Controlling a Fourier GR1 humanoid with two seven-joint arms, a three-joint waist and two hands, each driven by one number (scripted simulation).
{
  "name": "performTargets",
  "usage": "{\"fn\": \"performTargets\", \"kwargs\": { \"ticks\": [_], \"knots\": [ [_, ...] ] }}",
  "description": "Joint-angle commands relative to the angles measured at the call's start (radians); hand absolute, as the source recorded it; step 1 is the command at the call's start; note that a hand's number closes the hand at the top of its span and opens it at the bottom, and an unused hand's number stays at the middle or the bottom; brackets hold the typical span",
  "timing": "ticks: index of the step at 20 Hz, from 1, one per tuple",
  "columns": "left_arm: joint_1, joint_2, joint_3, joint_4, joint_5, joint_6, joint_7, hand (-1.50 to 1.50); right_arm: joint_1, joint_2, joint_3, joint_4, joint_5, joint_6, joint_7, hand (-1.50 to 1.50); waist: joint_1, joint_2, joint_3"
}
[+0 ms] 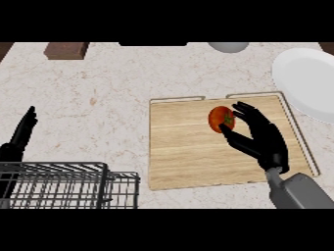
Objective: Pick the tomato from the tray and place it in the plate
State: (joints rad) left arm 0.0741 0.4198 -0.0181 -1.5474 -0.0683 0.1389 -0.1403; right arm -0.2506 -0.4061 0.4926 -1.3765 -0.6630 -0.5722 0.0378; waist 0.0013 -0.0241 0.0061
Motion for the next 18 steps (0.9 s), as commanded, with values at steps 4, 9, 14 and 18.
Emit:
{"fn": "performTargets", "kwargs": {
  "ticks": [4, 9, 14, 18],
  "knots": [
    [-0.007, -0.056, -0.011, 0.086, -0.029, 0.001, 0.019, 0.0, -0.022, 0.101, -0.026, 0.114, 0.063, -0.003, -0.054, 1.5, 0.0, 0.026, -0.006],
    [0.037, -0.016, 0.007, -0.003, -0.003, -0.034, 0.037, 0.0, -0.01, -0.288, -0.032, 0.191, 0.137, 0.209, 0.025, 1.5, 0.013, 0.032, -0.006],
    [0.0, -0.012, 0.012, -0.022, -0.005, -0.029, 0.032, 0.0, 0.018, -0.605, 0.035, 0.322, 0.351, 0.337, -0.089, 1.5, 0.025, 0.071, -0.012],
    [-0.001, -0.009, 0.015, -0.025, 0.001, -0.036, 0.04, 0.0, -0.003, -0.787, -0.005, 0.459, 0.43, 0.381, -0.206, 1.5, 0.042, 0.074, 0.001]
  ]
}}
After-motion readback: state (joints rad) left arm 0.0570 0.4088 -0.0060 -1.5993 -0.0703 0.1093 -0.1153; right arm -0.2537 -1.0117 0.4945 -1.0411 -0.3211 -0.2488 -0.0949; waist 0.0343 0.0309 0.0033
